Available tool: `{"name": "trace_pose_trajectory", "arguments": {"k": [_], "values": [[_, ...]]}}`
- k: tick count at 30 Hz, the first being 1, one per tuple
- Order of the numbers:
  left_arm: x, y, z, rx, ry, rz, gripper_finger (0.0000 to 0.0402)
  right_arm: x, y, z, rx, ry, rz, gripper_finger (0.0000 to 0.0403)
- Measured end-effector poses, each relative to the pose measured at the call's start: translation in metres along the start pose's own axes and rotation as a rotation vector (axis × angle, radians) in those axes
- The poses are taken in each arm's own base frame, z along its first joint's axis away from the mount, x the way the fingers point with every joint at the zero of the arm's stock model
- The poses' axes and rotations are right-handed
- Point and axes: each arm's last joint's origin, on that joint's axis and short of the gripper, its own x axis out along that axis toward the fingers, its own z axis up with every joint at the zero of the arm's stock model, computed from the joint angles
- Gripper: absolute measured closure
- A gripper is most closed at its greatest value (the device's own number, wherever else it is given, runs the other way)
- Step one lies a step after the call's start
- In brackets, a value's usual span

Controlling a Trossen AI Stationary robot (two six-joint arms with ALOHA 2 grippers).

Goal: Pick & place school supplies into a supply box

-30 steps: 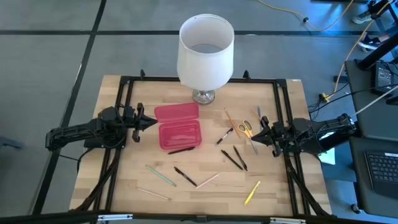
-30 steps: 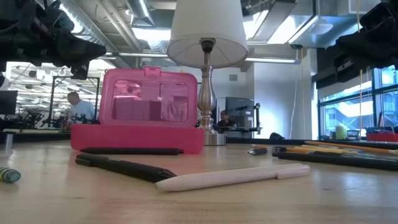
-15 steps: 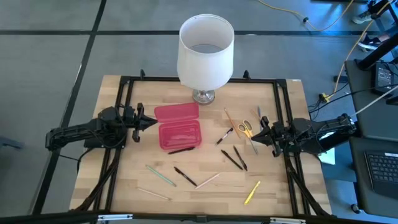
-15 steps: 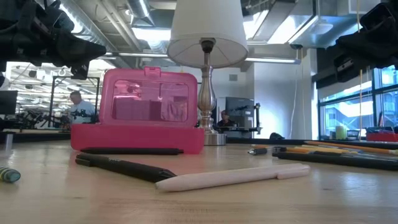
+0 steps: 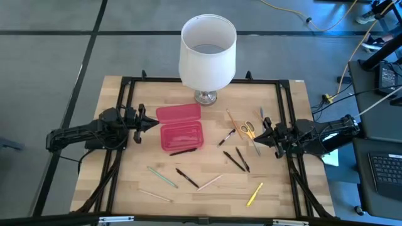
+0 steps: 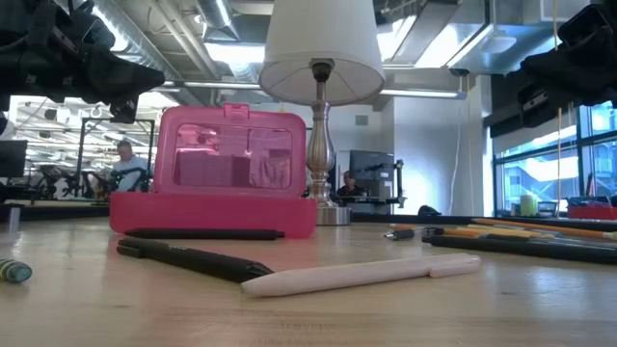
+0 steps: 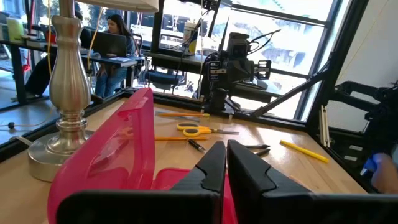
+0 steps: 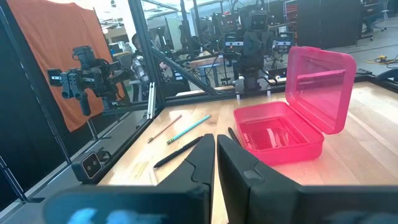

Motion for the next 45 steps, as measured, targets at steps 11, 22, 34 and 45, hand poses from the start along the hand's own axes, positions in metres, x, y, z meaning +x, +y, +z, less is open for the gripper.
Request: {"name": "trace_pose_trajectory", "arguments": {"k": [11, 22, 34, 45], "values": [[0.0, 0.0, 0.0, 0.0, 0.0, 0.0, 0.0393, 0.0, 0.0, 0.0, 0.0, 0.0, 0.0, 0.0379], [0.0, 0.0, 0.0, 0.0, 0.0, 0.0, 0.0391, 0.0, -0.0001, -0.0001, 0.0, 0.001, 0.0, 0.0379], [0.0, 0.0, 0.0, 0.0, 0.0, 0.0, 0.0393, 0.0, -0.0001, -0.0001, 0.0, 0.001, 0.0, 0.0379], [0.0, 0.0, 0.0, 0.0, 0.0, 0.0, 0.0392, 0.0, 0.0, -0.0001, 0.0, 0.0, 0.0, 0.0379]]}}
